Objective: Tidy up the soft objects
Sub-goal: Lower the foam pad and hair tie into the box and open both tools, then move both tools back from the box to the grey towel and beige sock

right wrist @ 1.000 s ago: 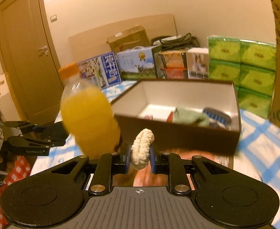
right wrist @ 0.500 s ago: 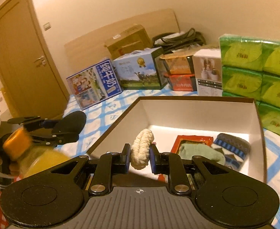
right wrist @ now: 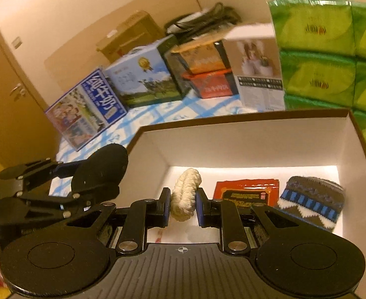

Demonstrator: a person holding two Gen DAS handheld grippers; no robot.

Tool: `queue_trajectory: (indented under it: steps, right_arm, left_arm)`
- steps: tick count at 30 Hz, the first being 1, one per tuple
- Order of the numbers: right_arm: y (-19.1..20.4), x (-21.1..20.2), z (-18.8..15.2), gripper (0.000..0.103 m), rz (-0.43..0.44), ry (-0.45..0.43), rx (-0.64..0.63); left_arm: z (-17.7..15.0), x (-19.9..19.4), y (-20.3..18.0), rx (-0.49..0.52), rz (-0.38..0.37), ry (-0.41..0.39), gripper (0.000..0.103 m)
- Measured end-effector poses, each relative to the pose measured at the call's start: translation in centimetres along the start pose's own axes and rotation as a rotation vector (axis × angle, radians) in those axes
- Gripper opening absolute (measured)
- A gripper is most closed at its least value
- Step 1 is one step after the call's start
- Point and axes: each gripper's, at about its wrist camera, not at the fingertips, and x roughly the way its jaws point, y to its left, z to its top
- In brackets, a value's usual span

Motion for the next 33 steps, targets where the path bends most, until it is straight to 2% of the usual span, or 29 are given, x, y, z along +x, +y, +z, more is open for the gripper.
queue_trajectory:
  steps: [8, 9, 10, 12, 22, 27, 33]
  right_arm:
    - [-2.7, 2.4, 1.3, 0.022, -0.006, -0.007, 0.141]
    - [-3.0, 2.5, 1.5, 0.033, -0.005, -0.014, 0.163]
    - [-3.1, 2.6, 1.7, 0.051, -0.016, -0.019, 0.184]
    - [-3.6, 2.3, 1.8, 0.063, -0.018, -0.055, 0.226]
    - [-3.3, -0.6, 2.0, 0.063, -0.046, -0.060, 0.178]
    - [-2.7, -4.3, 1.0, 0.063, -0.057, -0.082, 0.156]
    - [-1.3, -10.1, -1.1, 0.063, -0.081, -0.116, 0.106]
  left_arm:
    - [1.0, 4.3, 0.1, 0.015, 0.010, 0.044, 0.069]
    - [1.1, 4.7, 0.2, 0.012, 0.018, 0.049, 0.071]
    - [1.1, 5.1, 0.3, 0.005, 0.024, 0.053, 0.072]
    - [1.3, 5.5, 0.4, -0.006, 0.031, 0.056, 0.077]
    - [1.5, 4.9, 0.6, -0.009, 0.054, 0.061, 0.078]
    - [1.3, 2.5, 1.4, -0.043, 0.067, 0.068, 0.077]
    - [0.2, -2.4, 2.8, -0.103, 0.099, 0.076, 0.077]
